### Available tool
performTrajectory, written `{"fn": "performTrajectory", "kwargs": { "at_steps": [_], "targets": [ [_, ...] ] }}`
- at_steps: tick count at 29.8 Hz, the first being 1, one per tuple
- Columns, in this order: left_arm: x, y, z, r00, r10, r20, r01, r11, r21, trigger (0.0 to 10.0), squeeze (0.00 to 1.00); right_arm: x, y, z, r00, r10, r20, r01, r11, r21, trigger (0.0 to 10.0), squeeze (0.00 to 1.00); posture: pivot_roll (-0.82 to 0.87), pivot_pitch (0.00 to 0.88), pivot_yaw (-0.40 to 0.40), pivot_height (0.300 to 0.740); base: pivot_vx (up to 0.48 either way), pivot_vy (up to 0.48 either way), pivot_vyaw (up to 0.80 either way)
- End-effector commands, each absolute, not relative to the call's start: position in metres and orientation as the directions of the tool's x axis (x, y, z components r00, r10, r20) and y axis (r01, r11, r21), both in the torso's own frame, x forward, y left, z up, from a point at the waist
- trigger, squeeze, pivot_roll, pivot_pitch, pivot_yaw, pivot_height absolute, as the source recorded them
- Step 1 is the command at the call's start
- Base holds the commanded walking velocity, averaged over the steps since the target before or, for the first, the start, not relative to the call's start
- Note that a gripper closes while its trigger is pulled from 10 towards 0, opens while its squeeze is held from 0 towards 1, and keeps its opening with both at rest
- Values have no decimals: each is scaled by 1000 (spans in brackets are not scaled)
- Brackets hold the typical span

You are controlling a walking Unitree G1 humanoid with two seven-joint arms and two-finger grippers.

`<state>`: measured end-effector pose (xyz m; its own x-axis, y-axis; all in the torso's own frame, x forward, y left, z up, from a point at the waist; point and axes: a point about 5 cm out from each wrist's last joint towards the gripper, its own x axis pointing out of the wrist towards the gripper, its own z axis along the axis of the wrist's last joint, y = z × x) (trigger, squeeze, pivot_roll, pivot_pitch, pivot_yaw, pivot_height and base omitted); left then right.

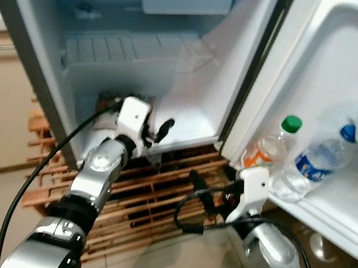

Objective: Restocking fridge

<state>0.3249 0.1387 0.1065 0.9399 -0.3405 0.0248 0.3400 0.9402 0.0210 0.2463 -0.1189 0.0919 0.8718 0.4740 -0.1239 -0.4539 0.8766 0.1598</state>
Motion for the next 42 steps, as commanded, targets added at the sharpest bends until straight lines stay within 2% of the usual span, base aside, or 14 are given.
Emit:
{"fn": "performTrajectory", "kwargs": {
  "at_steps": [1, 2, 4, 9, 13, 25, 32, 42],
  "targets": [
    [320, 145, 114, 949, -312, 49, 312, 950, 15, 10000, 0, 249, -129, 91, 898, 424, -114, -406, 901, 152, 10000, 0, -159, 0, 25, 740, 0, 0, 0],
    [298, 154, 112, 961, -270, 64, 273, 962, -29, 10000, 0, 249, -137, 90, 920, 376, -106, -359, 921, 150, 10000, 4, -135, 0, 4, 740, 0, 0, 0],
    [279, 157, 112, 962, -263, 70, 266, 963, -49, 10000, 0, 250, -142, 88, 934, 342, -102, -326, 934, 148, 10000, 0, -125, 0, -10, 740, 0, 0, 0],
    [264, 153, 116, 961, -259, 99, 263, 965, -23, 10000, 0, 259, -149, 83, 942, 314, -114, -297, 944, 145, 10000, 0, -91, 0, -45, 740, 0, -96, 0],
    [267, 147, 125, 956, -262, 134, 269, 963, -34, 10000, 0, 273, -149, 84, 946, 308, -104, -291, 945, 148, 10000, 0, -91, 0, -51, 740, 0, -480, 325],
    [264, 138, 132, 936, -327, 129, 333, 943, -30, 10000, 0, 271, -149, 83, 941, 323, -96, -311, 942, 127, 10000, 8, -146, 0, -23, 740, 0, -480, 678],
    [274, 135, 133, 949, -300, 98, 304, 952, -25, 10000, 0, 264, -150, 76, 928, 354, -113, -340, 932, 126, 10000, 0, -173, 0, -18, 740, 0, 0, 0],
    [275, 130, 132, 948, -306, 84, 309, 951, -26, 10000, 0, 262, -149, 73, 926, 358, -121, -342, 930, 131, 10000, 0, -172, 0, -8, 740, -343, 0, 0]
  ]
}}
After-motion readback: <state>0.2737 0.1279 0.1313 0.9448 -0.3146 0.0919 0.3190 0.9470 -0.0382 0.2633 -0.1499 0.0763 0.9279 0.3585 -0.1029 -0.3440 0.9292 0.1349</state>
